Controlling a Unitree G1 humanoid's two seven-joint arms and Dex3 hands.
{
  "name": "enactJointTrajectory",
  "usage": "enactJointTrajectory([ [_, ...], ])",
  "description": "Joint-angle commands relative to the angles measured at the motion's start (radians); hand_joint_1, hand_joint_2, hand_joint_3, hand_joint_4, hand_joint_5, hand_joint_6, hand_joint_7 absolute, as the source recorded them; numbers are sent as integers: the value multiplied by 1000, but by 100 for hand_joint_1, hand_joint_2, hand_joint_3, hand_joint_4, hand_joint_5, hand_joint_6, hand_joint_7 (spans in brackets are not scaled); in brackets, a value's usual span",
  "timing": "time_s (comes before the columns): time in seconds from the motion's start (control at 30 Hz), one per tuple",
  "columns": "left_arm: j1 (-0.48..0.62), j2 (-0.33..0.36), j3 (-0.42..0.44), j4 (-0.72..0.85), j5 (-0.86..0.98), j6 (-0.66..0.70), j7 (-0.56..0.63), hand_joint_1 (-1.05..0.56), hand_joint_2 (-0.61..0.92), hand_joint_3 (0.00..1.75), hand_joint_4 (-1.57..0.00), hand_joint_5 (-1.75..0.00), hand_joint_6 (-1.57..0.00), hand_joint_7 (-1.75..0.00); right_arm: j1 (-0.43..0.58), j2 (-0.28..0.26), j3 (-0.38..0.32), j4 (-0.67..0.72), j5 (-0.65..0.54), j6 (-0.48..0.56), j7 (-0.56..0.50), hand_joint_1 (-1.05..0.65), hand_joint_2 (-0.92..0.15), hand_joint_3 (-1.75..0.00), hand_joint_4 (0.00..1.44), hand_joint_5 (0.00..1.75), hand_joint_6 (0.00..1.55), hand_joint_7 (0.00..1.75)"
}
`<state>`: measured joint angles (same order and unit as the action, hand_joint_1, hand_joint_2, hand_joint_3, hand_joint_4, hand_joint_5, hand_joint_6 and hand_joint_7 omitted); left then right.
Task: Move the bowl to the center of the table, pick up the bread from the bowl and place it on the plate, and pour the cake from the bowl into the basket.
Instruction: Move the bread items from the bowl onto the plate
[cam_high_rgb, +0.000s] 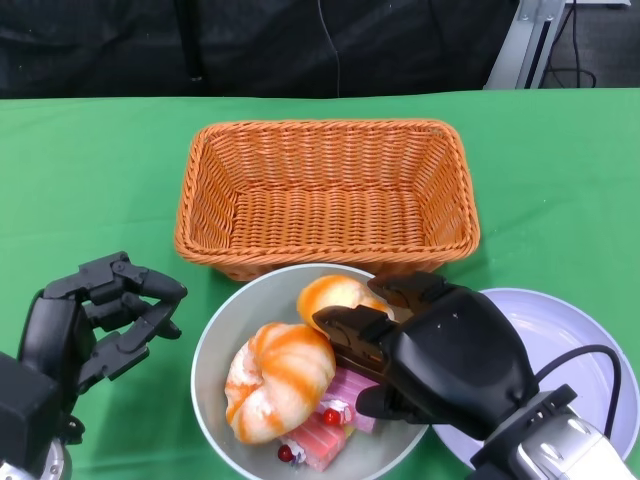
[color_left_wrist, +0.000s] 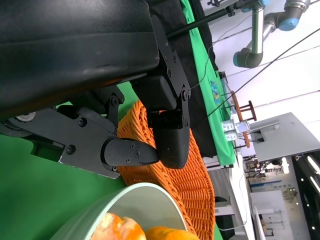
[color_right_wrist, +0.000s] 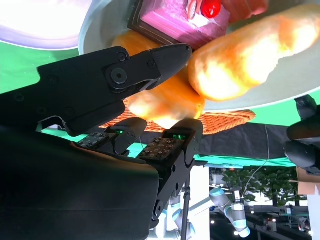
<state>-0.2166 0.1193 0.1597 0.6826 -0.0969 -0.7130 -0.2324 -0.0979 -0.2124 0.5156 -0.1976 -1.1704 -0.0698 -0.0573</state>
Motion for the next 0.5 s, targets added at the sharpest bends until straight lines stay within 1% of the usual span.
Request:
enactJointTrajectory([
  [0.03, 0, 17, 5, 8, 3, -21, 9, -25, 88, 28, -90, -121, -97, -89, -21, -4, 3, 30, -10, 13, -19, -76, -92, -5, 87, 2, 61, 0],
  [0.33, -2, 17, 4, 14, 3, -27, 9, -25, 89, 26, -90, -120, -97, -89, -27, -8, 11, 38, -7, 21, -28, -76, -92, -5, 88, 2, 62, 0],
  [0.5, -3, 12, 2, 25, -18, -33, -15, -23, 89, 24, -90, -120, -98, -89, -59, -7, 19, 109, -2, 15, -53, -76, -92, -5, 89, 3, 63, 1],
])
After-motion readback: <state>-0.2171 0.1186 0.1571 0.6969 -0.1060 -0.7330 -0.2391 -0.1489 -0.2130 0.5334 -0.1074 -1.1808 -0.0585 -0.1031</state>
